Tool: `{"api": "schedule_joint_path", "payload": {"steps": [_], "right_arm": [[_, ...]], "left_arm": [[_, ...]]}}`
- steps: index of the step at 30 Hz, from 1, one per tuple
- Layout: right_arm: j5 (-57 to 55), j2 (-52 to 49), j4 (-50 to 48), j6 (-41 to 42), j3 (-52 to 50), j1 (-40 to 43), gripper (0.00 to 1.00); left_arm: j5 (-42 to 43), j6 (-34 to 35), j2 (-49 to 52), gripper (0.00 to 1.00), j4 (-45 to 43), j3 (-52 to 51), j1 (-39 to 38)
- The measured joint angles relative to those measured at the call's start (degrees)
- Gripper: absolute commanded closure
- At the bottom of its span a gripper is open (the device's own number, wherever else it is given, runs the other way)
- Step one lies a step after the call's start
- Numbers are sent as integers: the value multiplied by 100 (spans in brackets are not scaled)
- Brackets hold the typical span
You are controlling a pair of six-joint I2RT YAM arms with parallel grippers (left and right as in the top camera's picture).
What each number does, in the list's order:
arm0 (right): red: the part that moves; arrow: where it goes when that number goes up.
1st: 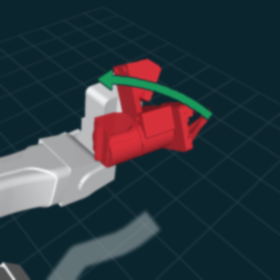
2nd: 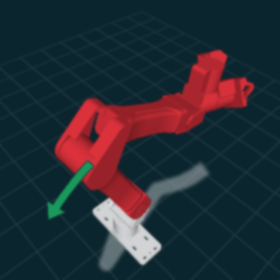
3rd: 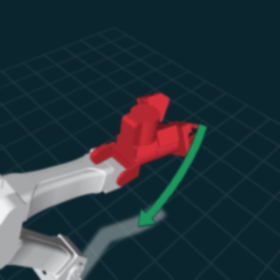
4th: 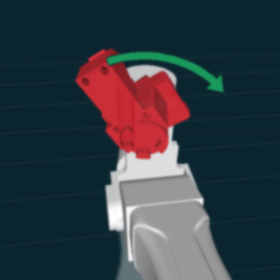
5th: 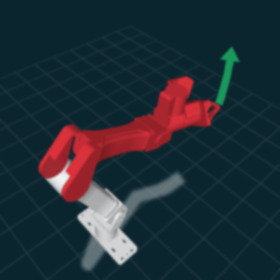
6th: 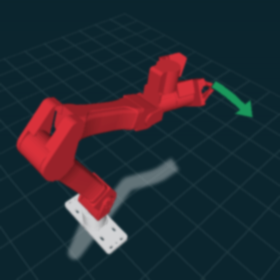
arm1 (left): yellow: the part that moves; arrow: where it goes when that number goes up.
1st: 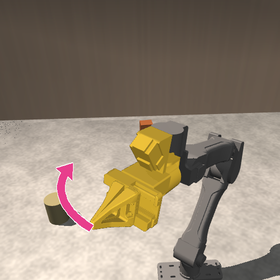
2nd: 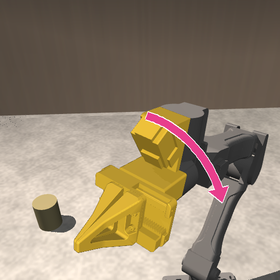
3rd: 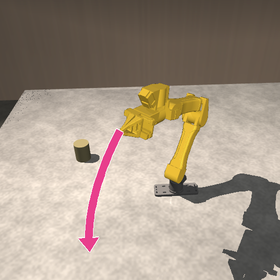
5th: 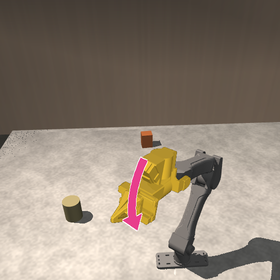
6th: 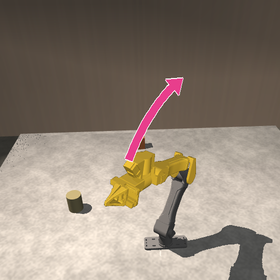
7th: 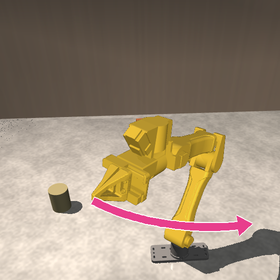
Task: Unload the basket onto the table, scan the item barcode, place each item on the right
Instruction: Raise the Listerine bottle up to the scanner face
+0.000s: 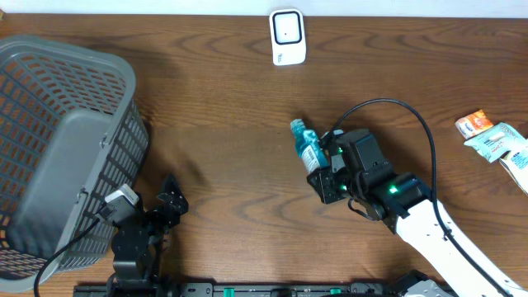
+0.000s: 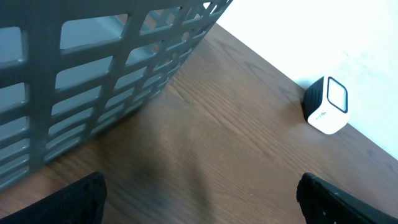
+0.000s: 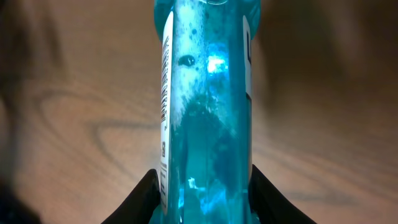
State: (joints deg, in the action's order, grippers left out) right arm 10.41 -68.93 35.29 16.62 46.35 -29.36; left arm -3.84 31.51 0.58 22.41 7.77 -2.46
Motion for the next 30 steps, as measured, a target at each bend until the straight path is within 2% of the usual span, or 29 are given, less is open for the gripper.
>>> {"api": "schedule_joint_path", "payload": {"steps": [8, 14, 19, 25, 30], "right_arm": [[-723, -9, -774, 13, 0, 0, 99], [-953, -203, -1646, -243, 0, -2, 99], [-1576, -435, -2129, -398, 0, -2, 99], [-2603, -833, -3370, -894, 0, 0, 99], [-3001, -1305, -4107, -1550, 57, 0, 99]], "left_arm": [[2, 0, 0, 2, -2, 0, 0], [0, 0, 0, 2, 0, 0, 0], [0, 0, 0, 2, 0, 0, 0], [0, 2, 0, 2, 0, 0, 0], [0, 0, 0, 2, 0, 0, 0]]}}
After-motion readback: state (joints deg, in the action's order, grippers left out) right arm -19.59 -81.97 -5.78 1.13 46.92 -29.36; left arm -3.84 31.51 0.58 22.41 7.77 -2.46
